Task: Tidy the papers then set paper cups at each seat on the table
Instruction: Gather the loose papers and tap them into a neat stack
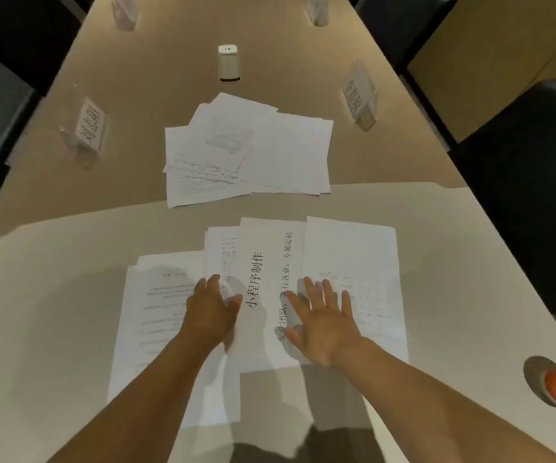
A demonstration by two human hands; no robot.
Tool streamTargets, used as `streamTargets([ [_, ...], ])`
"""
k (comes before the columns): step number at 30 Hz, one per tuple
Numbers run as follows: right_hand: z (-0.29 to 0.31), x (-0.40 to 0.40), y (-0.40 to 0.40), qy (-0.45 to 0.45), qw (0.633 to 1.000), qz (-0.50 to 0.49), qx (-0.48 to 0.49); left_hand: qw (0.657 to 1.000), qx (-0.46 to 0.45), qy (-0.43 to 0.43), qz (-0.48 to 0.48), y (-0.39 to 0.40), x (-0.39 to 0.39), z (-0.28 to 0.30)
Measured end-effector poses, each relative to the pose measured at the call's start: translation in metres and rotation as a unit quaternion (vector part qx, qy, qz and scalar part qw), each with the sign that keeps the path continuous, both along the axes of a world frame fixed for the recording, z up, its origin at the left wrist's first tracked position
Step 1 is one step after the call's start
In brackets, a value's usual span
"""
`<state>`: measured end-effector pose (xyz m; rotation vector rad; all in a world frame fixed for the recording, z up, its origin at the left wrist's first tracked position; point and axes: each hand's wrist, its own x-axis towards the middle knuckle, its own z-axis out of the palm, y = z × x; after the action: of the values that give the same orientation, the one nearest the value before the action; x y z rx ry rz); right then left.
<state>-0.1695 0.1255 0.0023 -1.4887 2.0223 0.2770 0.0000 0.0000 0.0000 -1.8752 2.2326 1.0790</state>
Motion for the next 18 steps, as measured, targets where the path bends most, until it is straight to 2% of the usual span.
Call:
streamTargets([
  [4, -0.012, 0.008, -0.003, -0.021, 0.998, -0.009, 0.054, 0.999, 0.022, -0.028, 0.036, -0.003, -0.004, -0.008],
  [7, -0.021, 0.016, -0.002, -0.041, 0.998, -0.014, 0.049, 0.999, 0.017, -0.018, 0.048, -0.003, -0.003, -0.013],
  [12, -0.027, 0.035, -0.008, -0.082, 0.996, -0.001, 0.030, 0.991, 0.045, 0.014, 0.122, -0.010, 0.007, -0.014],
  [15, -0.024, 0.039, -0.012, -0.138, 0.990, -0.026, -0.021, 0.989, 0.047, 0.022, 0.141, -0.016, 0.014, -0.020],
  [16, -0.023, 0.035, -0.013, -0.133, 0.988, -0.054, -0.055, 0.987, 0.044, 0.026, 0.150, -0.018, 0.016, -0.022],
  [18, -0.024, 0.021, -0.014, -0.057, 0.985, -0.127, -0.103, 0.983, 0.043, 0.038, 0.173, -0.019, 0.016, -0.021],
])
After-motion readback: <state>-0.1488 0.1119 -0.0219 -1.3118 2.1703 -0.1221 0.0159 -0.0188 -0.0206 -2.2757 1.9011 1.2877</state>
